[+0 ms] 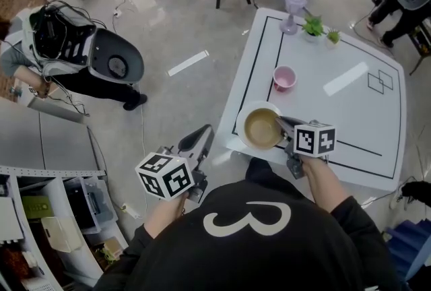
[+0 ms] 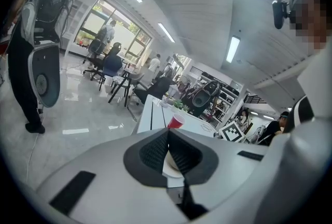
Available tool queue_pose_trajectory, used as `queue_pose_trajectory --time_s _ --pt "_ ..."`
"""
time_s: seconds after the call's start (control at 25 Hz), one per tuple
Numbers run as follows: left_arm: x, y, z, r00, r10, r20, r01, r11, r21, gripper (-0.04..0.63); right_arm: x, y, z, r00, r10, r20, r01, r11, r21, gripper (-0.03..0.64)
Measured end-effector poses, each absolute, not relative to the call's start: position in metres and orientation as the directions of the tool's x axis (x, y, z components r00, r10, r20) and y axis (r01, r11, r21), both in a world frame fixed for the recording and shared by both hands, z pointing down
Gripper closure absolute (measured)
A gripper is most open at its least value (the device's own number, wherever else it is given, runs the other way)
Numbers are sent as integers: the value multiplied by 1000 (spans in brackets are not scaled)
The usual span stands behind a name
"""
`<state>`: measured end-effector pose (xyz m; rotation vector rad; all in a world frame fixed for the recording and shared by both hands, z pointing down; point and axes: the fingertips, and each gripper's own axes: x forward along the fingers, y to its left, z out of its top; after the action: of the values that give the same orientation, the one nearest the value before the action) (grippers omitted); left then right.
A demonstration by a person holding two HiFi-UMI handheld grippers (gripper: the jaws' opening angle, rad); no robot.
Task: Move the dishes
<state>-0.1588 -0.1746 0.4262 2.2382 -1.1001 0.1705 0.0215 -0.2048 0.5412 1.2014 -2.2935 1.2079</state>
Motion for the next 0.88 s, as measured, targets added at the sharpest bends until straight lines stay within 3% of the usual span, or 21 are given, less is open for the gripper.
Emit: queue_pose_trajectory --time_s 0.44,0.88 --pt "-140 -190 429 668 -638 382 -732 -470 494 592 49 -211 512 -611 -583 536 -778 314 -545 589" --pt "-91 -207 438 734 -555 392 -676 -538 503 592 117 -211 506 -524 -664 534 -818 216 -533 589"
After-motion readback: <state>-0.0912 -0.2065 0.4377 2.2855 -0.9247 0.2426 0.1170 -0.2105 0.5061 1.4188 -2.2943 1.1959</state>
